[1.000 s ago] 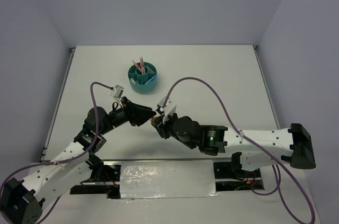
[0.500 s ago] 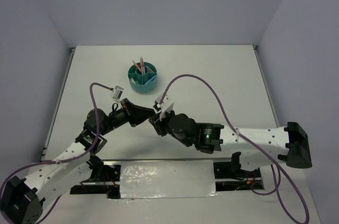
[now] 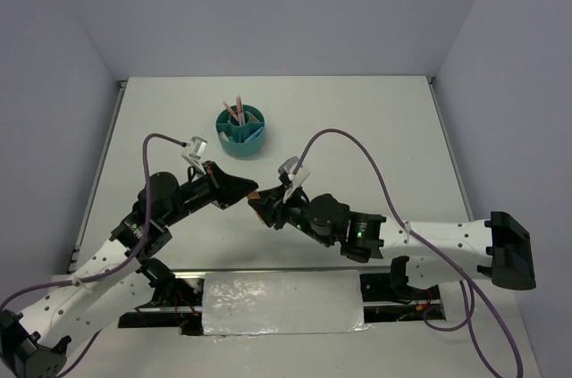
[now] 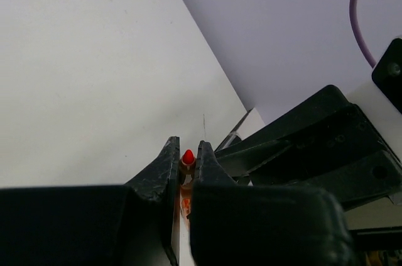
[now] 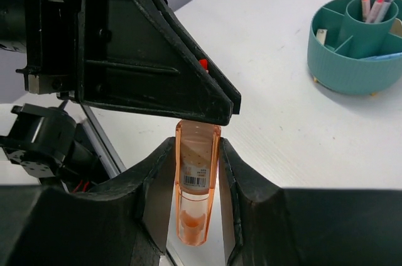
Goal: Sort the stationery into containers
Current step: Close the pen cap on the pen.
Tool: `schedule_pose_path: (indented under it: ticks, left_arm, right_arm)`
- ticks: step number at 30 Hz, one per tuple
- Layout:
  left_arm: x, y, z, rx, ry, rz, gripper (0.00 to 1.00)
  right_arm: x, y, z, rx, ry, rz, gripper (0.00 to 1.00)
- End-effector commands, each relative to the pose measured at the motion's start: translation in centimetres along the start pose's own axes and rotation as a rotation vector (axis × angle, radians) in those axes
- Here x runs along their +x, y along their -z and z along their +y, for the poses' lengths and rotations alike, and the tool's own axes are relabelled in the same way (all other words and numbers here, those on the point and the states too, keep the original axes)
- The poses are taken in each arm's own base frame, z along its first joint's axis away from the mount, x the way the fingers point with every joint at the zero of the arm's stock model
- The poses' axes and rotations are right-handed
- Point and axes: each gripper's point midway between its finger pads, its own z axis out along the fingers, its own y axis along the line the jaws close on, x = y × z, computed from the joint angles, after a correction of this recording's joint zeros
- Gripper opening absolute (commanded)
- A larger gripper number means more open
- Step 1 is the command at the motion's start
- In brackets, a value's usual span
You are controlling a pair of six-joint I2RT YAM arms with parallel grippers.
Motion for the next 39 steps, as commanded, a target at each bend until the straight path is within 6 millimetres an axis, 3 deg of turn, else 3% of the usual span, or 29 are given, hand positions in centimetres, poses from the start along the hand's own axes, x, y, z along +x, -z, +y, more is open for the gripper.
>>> schedule_pose_path:
  ticks: [1,2,4,5,6,7,9,13,18,21,25,35,39]
  left_arm:
    - [-10.9,1.6,-2.1,-0.077,-0.022,-0.424,0.0]
    - [-11.1,1.7,-2.3,-0.073,-0.018,-0.429,0.0]
    - [-11.5,1.7,-3.4,-0.036,-0.023,-0.43,0.0]
    - [-11.4,1.4,-3.4,-0.032,-0.026,-0.418,0.0]
    - [-11.2,1.2,-3.6,-0.022,-0.032,-0.407,0.0]
    - [-11.0,1.0,-3.7,-0.008,-0.037,-0.4,0.0]
    - [-10.4,0.9,-3.9,0.028,-0.043,-0.385,0.0]
    - [-8.7,0.8,-3.0,0.062,-0.031,-0.369,0.0]
    - [-6.4,0.5,-2.6,0.139,0.021,-0.336,0.0]
    - [-5.8,0.6,-3.2,0.215,0.051,-0.332,0.0]
    - [-5.4,0.6,-3.6,0.256,0.064,-0.324,0.0]
    - [-5.2,0.8,-3.5,0.248,0.068,-0.318,0.0]
    - [-4.7,0.5,-3.3,0.245,0.08,-0.293,0.0]
  right_arm:
    - [7.0,2.0,0.4,-0.081,0.044,0.219,0.11]
    - [6.7,2.3,0.4,-0.088,0.038,0.21,0.13]
    - [6.5,2.7,0.2,-0.084,0.024,0.195,0.33]
    - [5.5,3.1,0.0,-0.075,0.008,0.166,0.49]
    - [5.0,3.3,-0.3,-0.054,-0.003,0.159,0.94]
    - [4.2,3.4,-0.7,-0.024,-0.03,0.137,1.0]
    - [1.8,3.8,-0.8,0.003,-0.083,0.09,1.0]
    - [-0.2,4.6,-1.9,0.14,-0.308,0.085,1.0]
    - [-3.8,4.7,0.6,0.0,-0.571,-0.015,0.97]
    - [-5.6,4.5,0.6,-0.071,-0.69,-0.053,0.87]
    - [-5.7,3.9,-0.2,-0.101,-0.8,-0.059,0.68]
    - [-4.5,0.4,0.8,-0.155,-0.833,0.001,0.63]
    - [-4.9,-0.6,1.1,-0.171,-0.829,-0.005,0.62]
